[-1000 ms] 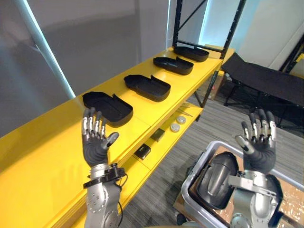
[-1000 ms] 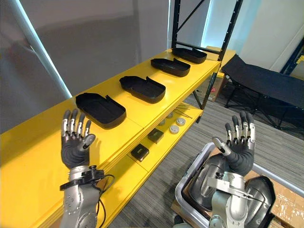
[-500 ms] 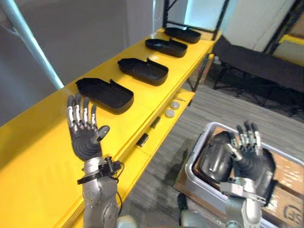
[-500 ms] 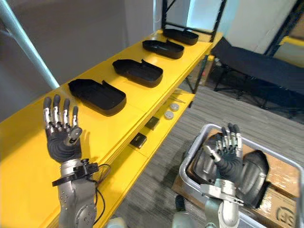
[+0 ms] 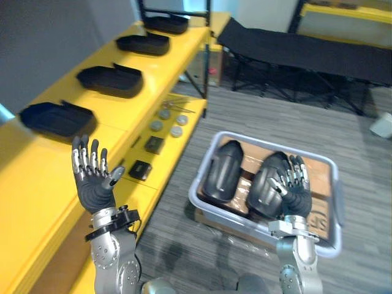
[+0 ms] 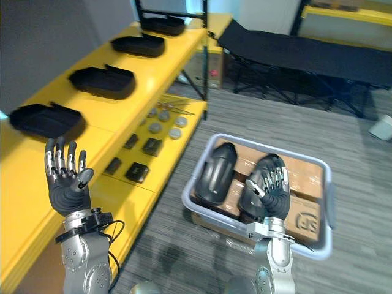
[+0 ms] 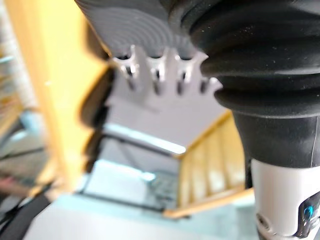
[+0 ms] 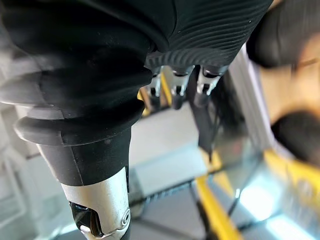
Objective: Walk over and take plastic housings, then place them on the shelf
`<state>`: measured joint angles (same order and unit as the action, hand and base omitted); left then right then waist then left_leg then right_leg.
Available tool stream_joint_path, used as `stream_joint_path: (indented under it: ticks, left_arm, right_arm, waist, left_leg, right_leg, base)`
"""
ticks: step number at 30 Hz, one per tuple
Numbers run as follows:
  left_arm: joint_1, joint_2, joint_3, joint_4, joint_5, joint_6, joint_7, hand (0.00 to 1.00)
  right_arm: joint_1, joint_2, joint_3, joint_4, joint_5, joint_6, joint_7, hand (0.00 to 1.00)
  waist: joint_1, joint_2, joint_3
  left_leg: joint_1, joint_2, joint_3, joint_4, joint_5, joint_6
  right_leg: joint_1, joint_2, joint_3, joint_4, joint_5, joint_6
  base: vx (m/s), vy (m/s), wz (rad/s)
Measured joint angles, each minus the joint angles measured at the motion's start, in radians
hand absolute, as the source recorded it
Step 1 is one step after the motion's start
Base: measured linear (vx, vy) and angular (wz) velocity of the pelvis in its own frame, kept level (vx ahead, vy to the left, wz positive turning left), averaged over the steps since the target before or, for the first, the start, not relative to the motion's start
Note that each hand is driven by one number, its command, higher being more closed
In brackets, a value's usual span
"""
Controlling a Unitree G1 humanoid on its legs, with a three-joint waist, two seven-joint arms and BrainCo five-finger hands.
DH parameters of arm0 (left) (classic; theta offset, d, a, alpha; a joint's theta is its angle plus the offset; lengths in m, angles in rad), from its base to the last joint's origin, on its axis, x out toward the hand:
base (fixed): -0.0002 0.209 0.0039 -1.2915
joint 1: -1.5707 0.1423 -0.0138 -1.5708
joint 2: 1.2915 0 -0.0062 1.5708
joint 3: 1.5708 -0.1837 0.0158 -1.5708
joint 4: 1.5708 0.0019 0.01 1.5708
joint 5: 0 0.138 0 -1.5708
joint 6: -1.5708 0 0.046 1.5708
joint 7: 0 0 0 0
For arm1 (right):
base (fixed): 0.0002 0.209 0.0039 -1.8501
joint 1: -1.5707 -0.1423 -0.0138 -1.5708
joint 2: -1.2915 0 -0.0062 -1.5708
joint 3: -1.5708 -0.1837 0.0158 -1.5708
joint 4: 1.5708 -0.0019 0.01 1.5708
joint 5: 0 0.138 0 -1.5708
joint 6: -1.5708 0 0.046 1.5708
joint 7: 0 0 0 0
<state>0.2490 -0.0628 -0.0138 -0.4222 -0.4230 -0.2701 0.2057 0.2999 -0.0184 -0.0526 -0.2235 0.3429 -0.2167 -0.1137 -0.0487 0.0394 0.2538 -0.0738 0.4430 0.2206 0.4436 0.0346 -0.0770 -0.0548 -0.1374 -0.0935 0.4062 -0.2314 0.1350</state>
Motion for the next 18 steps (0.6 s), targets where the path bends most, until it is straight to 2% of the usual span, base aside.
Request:
stream_joint_path:
  ticks: [1, 2, 4, 5, 6, 7, 8, 10, 11, 12, 14, 15, 17, 18]
  left_arm:
    - [0.015, 0.002, -0.026, 0.007, 0.001, 0.0, -0.026, 0.0]
    - [0.037, 0.006, -0.069, 0.007, 0.001, -0.003, -0.052, 0.0]
    - [0.057, 0.008, -0.096, -0.003, 0.0, -0.012, -0.063, 0.0]
    - [0.056, 0.008, -0.095, -0.007, -0.001, -0.015, -0.062, 0.0]
    - [0.056, 0.008, -0.096, -0.008, -0.001, -0.015, -0.061, 0.0]
    - [0.054, 0.009, -0.091, -0.007, -0.001, -0.011, -0.062, 0.0]
    - [0.054, 0.009, -0.09, -0.008, -0.001, -0.011, -0.062, 0.0]
    - [0.054, 0.013, -0.09, -0.007, 0.001, 0.006, -0.073, 0.0]
    - [0.049, 0.021, -0.091, -0.008, 0.002, 0.018, -0.078, 0.0]
    - [0.043, 0.026, -0.092, -0.007, 0.003, 0.019, -0.079, 0.0]
    - [-0.03, 0.057, -0.104, -0.008, 0.005, 0.021, -0.095, 0.0]
    - [-0.053, 0.06, -0.108, -0.008, 0.009, 0.021, -0.098, 0.0]
    - [-0.113, 0.079, -0.12, -0.008, 0.011, 0.021, -0.098, 0.0]
    - [-0.161, 0.079, -0.125, -0.008, 0.01, 0.021, -0.098, 0.0]
  right_arm:
    - [0.021, 0.003, -0.016, 0.0, -0.001, -0.001, -0.001, 0.0]
    - [0.038, -0.013, -0.056, 0.0, -0.001, -0.001, -0.01, 0.0]
    - [0.042, -0.033, -0.099, 0.001, 0.001, -0.001, -0.02, 0.0]
    - [0.041, -0.043, -0.103, 0.003, 0.002, -0.002, -0.022, 0.0]
    - [0.037, -0.05, -0.102, 0.005, 0.004, -0.002, -0.027, 0.0]
    - [0.015, -0.052, -0.101, 0.03, 0.005, 0.0, -0.044, 0.0]
    - [-0.001, -0.046, -0.103, 0.047, 0.005, 0.001, -0.052, 0.0]
    - [-0.033, -0.032, -0.093, 0.095, 0.005, 0.009, -0.091, 0.0]
    - [-0.059, -0.023, -0.093, 0.127, 0.008, 0.024, -0.12, 0.0]
    - [-0.071, -0.022, -0.094, 0.139, 0.012, 0.027, -0.13, 0.0]
    - [-0.125, -0.02, -0.133, 0.2, 0.036, 0.028, -0.17, 0.0]
    - [-0.141, -0.02, -0.146, 0.224, 0.035, 0.03, -0.188, 0.0]
    - [-0.195, -0.02, -0.183, 0.304, 0.033, 0.036, -0.259, 0.0]
    - [-0.253, -0.025, -0.223, 0.361, 0.026, 0.038, -0.339, 0.0]
  waist:
    - [-0.002, -0.006, 0.011]
    - [-0.01, 0.007, 0.006]
    - [-0.019, 0.036, -0.011]
    - [-0.019, 0.044, -0.016]
    - [-0.018, 0.054, -0.022]
    - [-0.007, 0.057, -0.026]
    - [-0.002, 0.057, -0.026]
    - [0.014, 0.047, -0.019]
    - [0.022, 0.039, -0.015]
    - [0.022, 0.037, -0.014]
    - [0.016, 0.025, -0.004]
    - [0.016, 0.02, 0.001]
    - [0.01, 0.002, 0.015]
    - [0.01, -0.011, 0.047]
  left_leg:
    - [-0.005, -0.012, -0.001, 0.016, 0.001, 0.011]
    - [0.006, -0.07, -0.007, 0.01, -0.048, 0.001]
    - [0.02, -0.143, -0.008, -0.056, -0.124, 0.025]
    - [0.056, -0.183, -0.023, -0.14, -0.152, 0.017]
    - [0.083, -0.198, -0.031, -0.212, -0.178, 0.009]
    - [0.096, -0.225, -0.052, -0.274, -0.177, -0.052]
    - [0.1, -0.237, -0.047, -0.283, -0.176, -0.051]
    - [0.101, -0.25, -0.019, -0.282, -0.172, -0.058]
    - [0.101, -0.256, -0.024, -0.278, -0.173, -0.059]
    - [0.098, -0.259, -0.022, -0.278, -0.173, -0.059]
    - [0.061, -0.263, -0.023, -0.276, -0.174, -0.059]
    - [0.051, -0.263, -0.026, -0.276, -0.174, -0.06]
    - [0.016, -0.265, -0.052, -0.266, -0.177, -0.064]
    - [-0.017, -0.269, -0.075, -0.249, -0.178, -0.065]
  right_leg:
    - [0.014, -0.006, 0.005, -0.01, -0.002, -0.009]
    - [0.017, -0.023, 0.017, -0.038, 0.002, -0.026]
    - [0.016, -0.027, 0.027, -0.084, 0.021, -0.022]
    - [0.002, -0.028, 0.041, -0.1, 0.039, -0.019]
    - [-0.016, -0.022, 0.047, -0.109, 0.052, -0.008]
    - [-0.037, -0.028, 0.062, -0.124, 0.077, 0.006]
    - [-0.047, -0.035, 0.076, -0.134, 0.103, 0.024]
    - [-0.041, -0.041, 0.095, -0.192, 0.156, 0.036]
    - [-0.033, -0.043, 0.095, -0.249, 0.202, 0.037]
    - [-0.028, -0.044, 0.094, -0.274, 0.222, 0.037]
    - [-0.027, -0.045, 0.06, -0.364, 0.302, 0.032]
    - [-0.028, -0.046, 0.057, -0.381, 0.317, 0.032]
    - [-0.028, -0.047, 0.028, -0.419, 0.349, 0.027]
    - [-0.029, -0.049, 0.009, -0.44, 0.372, 0.023]
  base:
    - [-0.16, -0.052, -0.14]
    - [-0.1, 0.024, -0.22]
    - [-0.05, 0.061, -0.18]
    - [-0.01, 0.083, -0.21]
    - [-0.01, 0.14, -0.31]
    - [-0.02, 0.16, -0.38]
    - [-0.01, 0.196, -0.54]
    - [0.03, 0.153, -0.61]
    - [0.06, 0.118, -0.53]
    - [0.04, 0.12, -0.54]
    - [-0.01, 0.067, -0.15]
    - [-0.04, 0.034, 0.07]
    - [-0.07, 0.032, 0.22]
    - [-0.1, 0.039, 0.27]
